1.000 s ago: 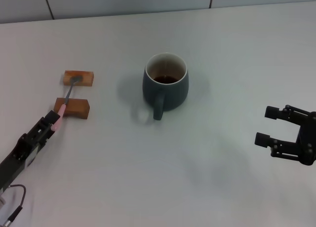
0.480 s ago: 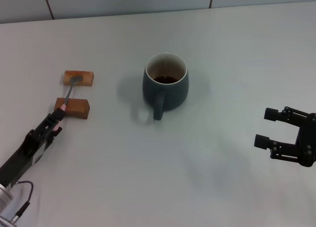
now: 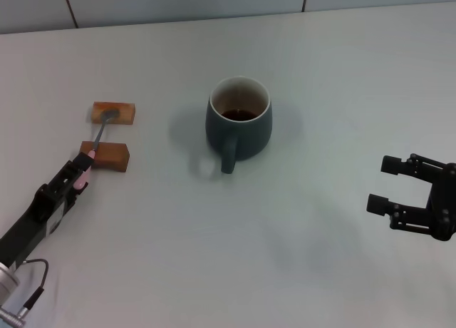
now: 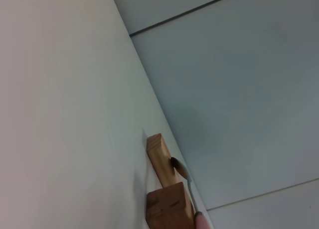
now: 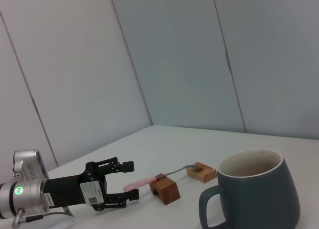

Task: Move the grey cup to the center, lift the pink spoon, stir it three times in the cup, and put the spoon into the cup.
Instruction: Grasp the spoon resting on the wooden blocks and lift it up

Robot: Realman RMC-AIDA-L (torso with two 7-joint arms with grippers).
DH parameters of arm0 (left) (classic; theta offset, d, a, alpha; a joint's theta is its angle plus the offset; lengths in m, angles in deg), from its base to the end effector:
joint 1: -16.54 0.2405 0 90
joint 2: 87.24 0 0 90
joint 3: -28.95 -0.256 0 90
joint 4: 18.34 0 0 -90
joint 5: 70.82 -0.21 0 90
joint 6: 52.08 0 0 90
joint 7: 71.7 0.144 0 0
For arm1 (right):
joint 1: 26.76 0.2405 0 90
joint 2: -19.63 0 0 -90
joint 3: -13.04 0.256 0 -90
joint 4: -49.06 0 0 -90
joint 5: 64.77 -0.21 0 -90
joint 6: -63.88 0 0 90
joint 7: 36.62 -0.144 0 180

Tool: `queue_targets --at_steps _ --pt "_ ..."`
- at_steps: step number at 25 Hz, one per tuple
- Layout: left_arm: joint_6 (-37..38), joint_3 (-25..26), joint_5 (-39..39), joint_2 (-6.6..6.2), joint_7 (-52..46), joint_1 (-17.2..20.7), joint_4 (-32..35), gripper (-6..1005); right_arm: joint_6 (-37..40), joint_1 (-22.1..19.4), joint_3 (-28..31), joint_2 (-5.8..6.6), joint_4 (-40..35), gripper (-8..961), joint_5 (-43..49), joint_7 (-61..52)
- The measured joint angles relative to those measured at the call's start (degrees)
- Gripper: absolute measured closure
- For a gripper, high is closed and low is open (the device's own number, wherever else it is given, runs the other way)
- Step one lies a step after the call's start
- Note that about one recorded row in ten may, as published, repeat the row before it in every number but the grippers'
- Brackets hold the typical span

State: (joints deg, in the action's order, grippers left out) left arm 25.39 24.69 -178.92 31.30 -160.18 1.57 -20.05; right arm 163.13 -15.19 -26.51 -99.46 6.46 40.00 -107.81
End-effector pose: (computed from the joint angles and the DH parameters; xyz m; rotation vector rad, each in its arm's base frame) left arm -0.3594 0.2301 -0.0497 -1.4811 -1.8095 -1.3420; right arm 0.3189 0.2383 0.0280 -2.5656 0.6485 0.8490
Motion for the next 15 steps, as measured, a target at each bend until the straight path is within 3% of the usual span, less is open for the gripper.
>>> queue_targets --at_steps 12,15 --pt "-0.6 0.0 -0.3 -0.05 0.0 -0.5 -0.5 299 0.0 0.0 0.0 0.0 0.0 127 0.5 0.0" --pt "-1.0 0.0 -0.1 -0.07 -0.1 -0.5 -0.6 355 0.0 0.0 0.0 0.0 0.0 127 0.6 0.0"
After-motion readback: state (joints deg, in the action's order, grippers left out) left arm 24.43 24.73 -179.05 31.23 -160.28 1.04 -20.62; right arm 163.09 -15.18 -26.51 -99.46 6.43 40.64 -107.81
